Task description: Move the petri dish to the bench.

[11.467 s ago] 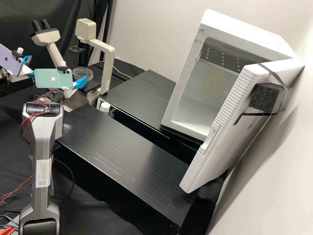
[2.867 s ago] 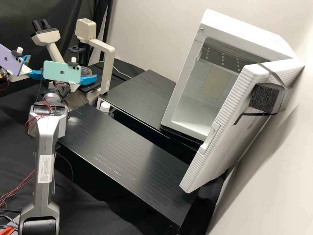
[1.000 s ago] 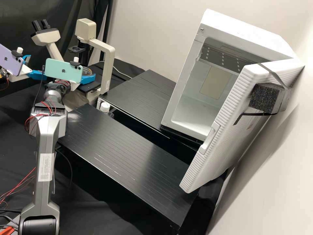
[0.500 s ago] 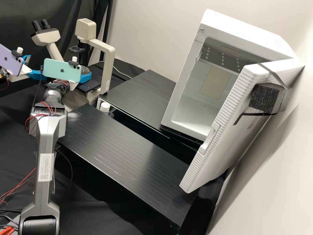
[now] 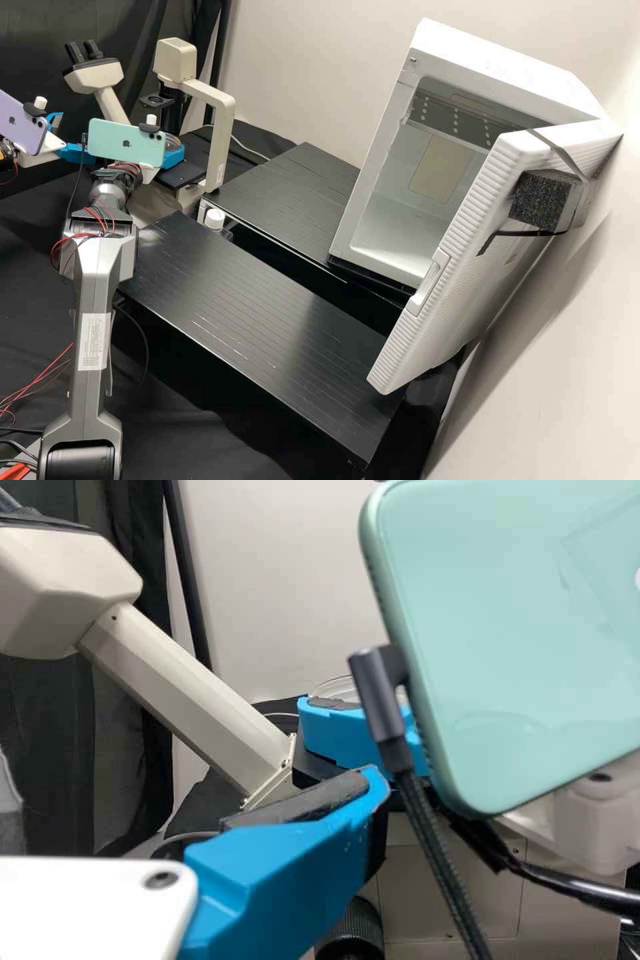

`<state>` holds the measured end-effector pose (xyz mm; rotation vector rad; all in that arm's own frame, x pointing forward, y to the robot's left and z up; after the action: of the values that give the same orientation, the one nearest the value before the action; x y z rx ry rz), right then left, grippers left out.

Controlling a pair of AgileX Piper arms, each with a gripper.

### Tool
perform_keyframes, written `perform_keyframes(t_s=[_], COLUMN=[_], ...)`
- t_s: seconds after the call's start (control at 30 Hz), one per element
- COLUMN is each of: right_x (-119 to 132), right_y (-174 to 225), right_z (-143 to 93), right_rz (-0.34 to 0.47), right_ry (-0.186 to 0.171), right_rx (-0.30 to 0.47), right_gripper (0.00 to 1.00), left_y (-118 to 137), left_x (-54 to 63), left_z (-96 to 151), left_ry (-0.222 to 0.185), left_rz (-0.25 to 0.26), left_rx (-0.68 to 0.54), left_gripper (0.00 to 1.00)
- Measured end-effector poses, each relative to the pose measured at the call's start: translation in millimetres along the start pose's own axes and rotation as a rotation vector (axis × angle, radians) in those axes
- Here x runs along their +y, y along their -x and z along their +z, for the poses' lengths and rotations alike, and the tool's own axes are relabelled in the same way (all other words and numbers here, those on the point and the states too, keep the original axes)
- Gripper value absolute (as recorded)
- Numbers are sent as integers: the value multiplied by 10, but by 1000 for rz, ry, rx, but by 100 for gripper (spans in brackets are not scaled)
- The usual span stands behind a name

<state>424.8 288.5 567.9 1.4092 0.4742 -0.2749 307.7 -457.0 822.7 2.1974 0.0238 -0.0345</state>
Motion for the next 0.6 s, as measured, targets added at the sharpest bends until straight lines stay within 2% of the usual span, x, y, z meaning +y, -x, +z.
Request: perform_keyframes(t_s=[0.27, 0.37, 0.6], right_x=[-26, -28, 12], right_y=[-6, 27, 181], right_z=[20, 48, 176], right_rz=[2, 21, 86], right_ry=[9, -8, -14], right_rx=[6, 16, 35], right_gripper=[0, 0, 0], left_y=[0, 0, 0], left_x=[0, 0, 0], left_z=[0, 0, 0], left_ry=[0, 0, 0], left_rz=[0, 0, 0], left_rx=[0, 0, 0], left_gripper=[100, 100, 100])
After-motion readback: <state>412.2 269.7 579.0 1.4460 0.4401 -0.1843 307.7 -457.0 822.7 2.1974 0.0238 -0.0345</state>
